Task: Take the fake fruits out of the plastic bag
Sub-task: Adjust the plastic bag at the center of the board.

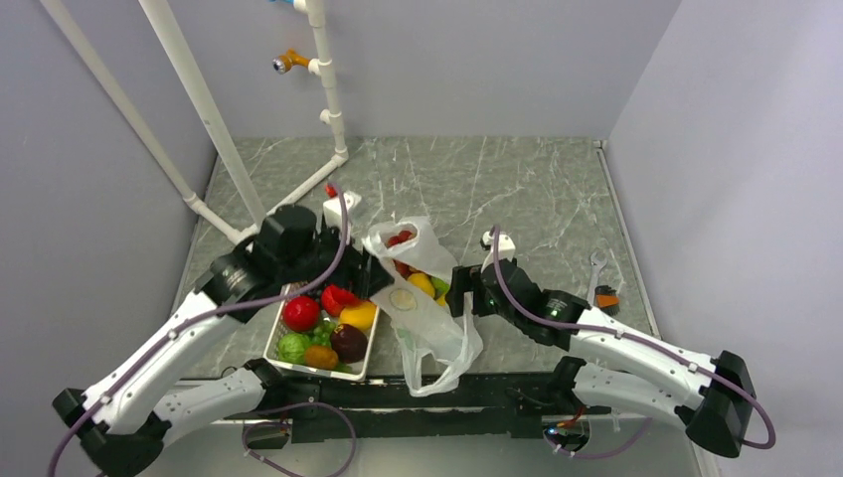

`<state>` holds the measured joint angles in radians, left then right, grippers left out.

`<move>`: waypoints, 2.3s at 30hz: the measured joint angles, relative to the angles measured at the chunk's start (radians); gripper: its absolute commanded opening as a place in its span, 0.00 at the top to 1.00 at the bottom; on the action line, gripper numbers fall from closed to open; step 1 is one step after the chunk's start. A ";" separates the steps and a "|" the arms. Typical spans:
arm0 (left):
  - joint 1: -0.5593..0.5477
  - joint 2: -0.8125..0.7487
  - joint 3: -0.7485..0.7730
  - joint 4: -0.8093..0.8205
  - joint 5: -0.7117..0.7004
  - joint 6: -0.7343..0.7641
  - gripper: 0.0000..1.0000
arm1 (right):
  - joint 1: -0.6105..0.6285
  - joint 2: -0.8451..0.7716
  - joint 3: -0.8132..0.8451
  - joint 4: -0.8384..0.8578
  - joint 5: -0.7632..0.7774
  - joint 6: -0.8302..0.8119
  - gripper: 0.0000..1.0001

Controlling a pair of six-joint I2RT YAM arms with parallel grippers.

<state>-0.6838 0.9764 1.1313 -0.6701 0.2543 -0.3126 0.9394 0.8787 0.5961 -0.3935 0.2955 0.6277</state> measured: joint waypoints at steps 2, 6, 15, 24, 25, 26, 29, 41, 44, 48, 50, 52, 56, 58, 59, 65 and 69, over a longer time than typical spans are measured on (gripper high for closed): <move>-0.059 -0.069 -0.061 0.003 0.013 -0.039 0.05 | -0.023 0.033 0.035 -0.004 0.018 -0.034 0.03; -0.114 -0.100 -0.130 -0.003 0.008 -0.095 0.13 | -0.061 0.123 0.106 -0.002 0.026 -0.101 0.10; -0.119 0.195 0.018 -0.028 -0.135 -0.108 0.12 | -0.068 0.174 0.160 0.014 -0.016 -0.192 0.01; -0.119 0.313 0.136 -0.129 -0.206 0.004 0.01 | -0.066 -0.013 0.132 0.193 -0.228 -0.340 0.01; -0.119 0.295 0.106 -0.124 -0.200 0.013 0.01 | -0.066 0.003 0.146 0.211 -0.228 -0.352 0.01; -0.119 0.270 0.072 -0.123 -0.192 0.021 0.01 | -0.066 0.032 0.164 0.232 -0.225 -0.361 0.01; -0.119 0.168 -0.039 -0.121 -0.142 0.038 0.00 | -0.068 0.154 0.231 0.280 -0.198 -0.368 0.01; -0.119 0.095 -0.096 -0.128 -0.048 0.065 0.01 | -0.103 0.410 0.378 0.422 -0.226 -0.260 0.59; -0.119 0.080 -0.140 -0.129 -0.062 0.064 0.01 | -0.169 0.454 0.456 0.422 -0.215 -0.188 0.51; -0.119 0.025 -0.203 -0.141 -0.085 0.056 0.01 | -0.266 0.529 0.536 0.402 -0.190 -0.146 0.40; -0.119 -0.022 -0.216 -0.164 -0.103 0.042 0.01 | -0.298 0.575 0.555 0.376 -0.185 -0.159 0.33; -0.119 -0.069 -0.215 -0.165 -0.110 0.029 0.01 | -0.306 0.618 0.570 0.325 -0.199 -0.187 0.27; -0.119 -0.146 -0.192 -0.126 -0.075 0.003 0.09 | -0.293 0.611 0.545 0.217 -0.239 -0.248 0.07; -0.119 -0.149 -0.166 -0.051 -0.030 -0.013 0.18 | -0.285 0.556 0.521 0.164 -0.251 -0.266 0.01; -0.119 -0.140 -0.153 0.003 -0.001 -0.024 0.22 | -0.282 0.525 0.515 0.138 -0.254 -0.272 0.00; -0.119 0.033 -0.130 0.242 0.118 -0.062 0.38 | -0.271 0.285 0.485 0.073 -0.377 -0.305 0.00; -0.119 0.146 -0.148 0.305 0.142 -0.076 0.38 | -0.219 0.188 0.405 0.072 -0.446 -0.334 0.00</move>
<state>-0.8028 1.1229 0.9833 -0.3653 0.3958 -0.3889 0.7208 1.0672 1.0008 -0.3214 -0.1505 0.2935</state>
